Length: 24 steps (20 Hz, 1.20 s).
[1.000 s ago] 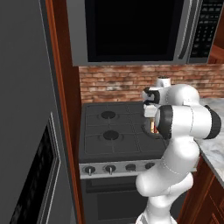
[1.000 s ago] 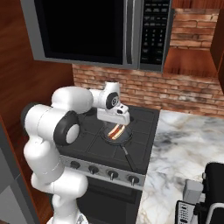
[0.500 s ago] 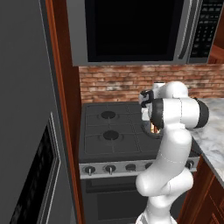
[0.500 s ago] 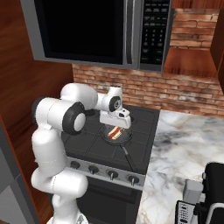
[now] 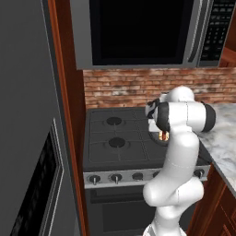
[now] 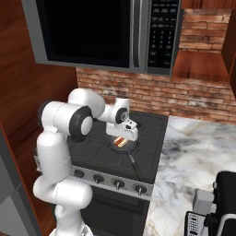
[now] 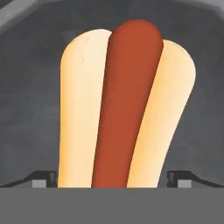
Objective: Place the cold items (orange and bell pepper) from the fridge in one tupperware on the dining counter. Place the warm items (hot dog and kebab skewer) in the stove area in another tupperware.
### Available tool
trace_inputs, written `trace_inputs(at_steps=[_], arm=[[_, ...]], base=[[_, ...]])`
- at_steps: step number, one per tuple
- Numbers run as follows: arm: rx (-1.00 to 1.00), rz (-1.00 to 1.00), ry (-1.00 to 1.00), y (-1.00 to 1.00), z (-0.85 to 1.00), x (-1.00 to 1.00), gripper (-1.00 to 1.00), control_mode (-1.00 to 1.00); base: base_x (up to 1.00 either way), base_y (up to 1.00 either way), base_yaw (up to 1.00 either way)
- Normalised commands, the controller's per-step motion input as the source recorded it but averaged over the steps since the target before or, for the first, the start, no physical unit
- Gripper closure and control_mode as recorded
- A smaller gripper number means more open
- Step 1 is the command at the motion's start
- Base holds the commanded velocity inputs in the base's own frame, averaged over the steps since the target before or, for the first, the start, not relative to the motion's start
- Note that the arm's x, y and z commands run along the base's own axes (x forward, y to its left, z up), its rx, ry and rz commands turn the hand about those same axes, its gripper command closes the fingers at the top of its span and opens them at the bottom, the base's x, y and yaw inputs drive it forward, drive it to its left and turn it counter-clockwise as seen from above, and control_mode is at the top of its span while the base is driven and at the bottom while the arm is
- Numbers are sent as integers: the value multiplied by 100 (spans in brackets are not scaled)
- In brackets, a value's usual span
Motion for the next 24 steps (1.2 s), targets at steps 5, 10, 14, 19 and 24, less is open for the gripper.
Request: trace_inputs(at_steps=[5, 10, 14, 19, 24], arm=[[-1, 0, -9, 0, -41, 0, -100, -100], [-5, 0, -15, 0, -55, 4, 100, -100], [-14, -12, -34, 1, -73, 0, 100, -100], [-12, -18, -40, 0, -77, 12, 100, -100], [-1, -14, -46, -11, -31, -20, 100, -100]], base=[[0, 0, 0], [0, 0, 0], [0, 0, 0], [0, 0, 0], [0, 0, 0]])
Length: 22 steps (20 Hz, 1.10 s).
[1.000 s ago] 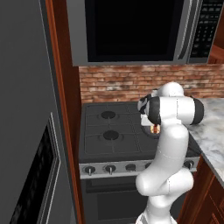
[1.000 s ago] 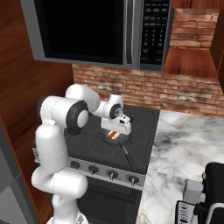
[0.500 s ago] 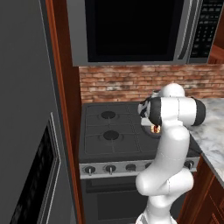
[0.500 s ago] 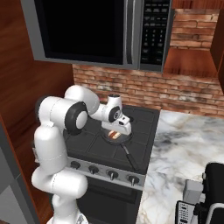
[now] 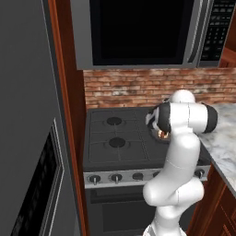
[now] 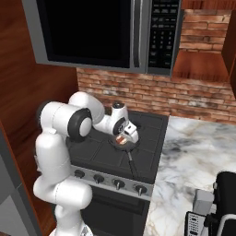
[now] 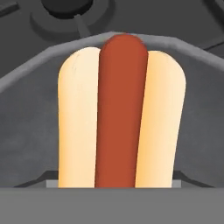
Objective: Place the cold items (orange and bell pepper) from the fridge in one tupperware on the dining counter. Place the warm items (hot dog and kebab skewer) in the stove area in another tupperware.
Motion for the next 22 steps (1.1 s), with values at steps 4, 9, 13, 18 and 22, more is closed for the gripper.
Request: trace_inputs(at_steps=[4, 9, 13, 18, 22], arm=[[12, -6, -46, -15, 11, -71, 100, -100], [19, -7, -27, -29, 57, -7, 100, -100], [21, -4, -28, -48, 81, 2, 100, -100], [19, -1, -4, -6, 87, -78, 100, -100], [-4, 0, 18, 56, 78, -100, 100, -100]], base=[[0, 0, 0], [0, 0, 0], [0, 0, 0], [0, 0, 0], [0, 0, 0]])
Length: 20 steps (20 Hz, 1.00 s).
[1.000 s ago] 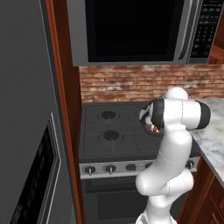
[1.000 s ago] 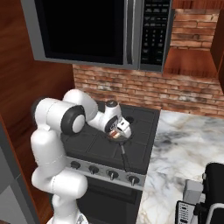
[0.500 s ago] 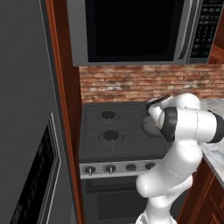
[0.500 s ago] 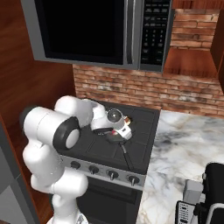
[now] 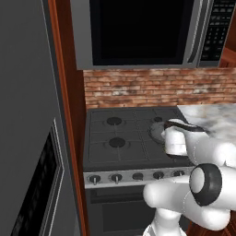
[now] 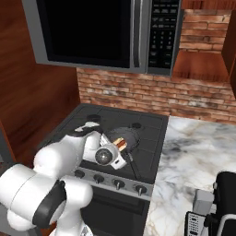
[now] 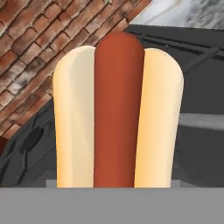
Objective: Place the cold items (orange and bell pepper) from the fridge in one tupperware on the dining counter. Place the warm items (hot dog and kebab skewer) in the stove area in another tupperware.
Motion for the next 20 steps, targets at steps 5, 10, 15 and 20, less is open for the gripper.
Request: trace_inputs(at_steps=[5, 10, 15, 20], arm=[[0, 0, 14, 8, 100, -39, 100, -100], [-2, 0, 32, 6, 100, -75, 100, -100], [0, 0, 45, 0, 93, -100, 100, -100], [0, 0, 53, -14, 95, -100, 100, -100]], base=[[0, 0, 0], [0, 0, 0], [0, 0, 0], [0, 0, 0]])
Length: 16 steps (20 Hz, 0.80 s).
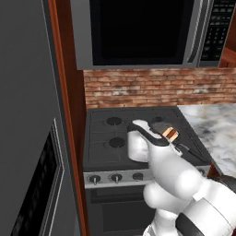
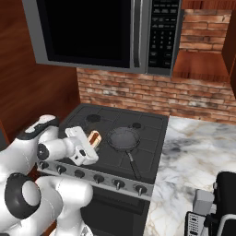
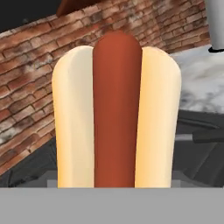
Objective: Place the cold items (orange and bell pepper) from the fridge in one tupperware on the dining counter. Place the warm items (hot dog and kebab skewer) in the stove area in another tupperware.
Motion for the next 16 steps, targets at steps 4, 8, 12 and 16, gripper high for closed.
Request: trace_inputs(at_steps=[4, 8, 12, 16], arm=[[0, 6, 40, -21, 100, -90, 100, -100], [-19, 0, -3, -17, 62, -91, 100, -100], [-56, 1, 0, -32, 52, -98, 100, -100], [-85, 0, 3, -50, 43, -100, 100, -100]], base=[[0, 0, 0], [0, 0, 0], [0, 0, 0], [0, 0, 0]])
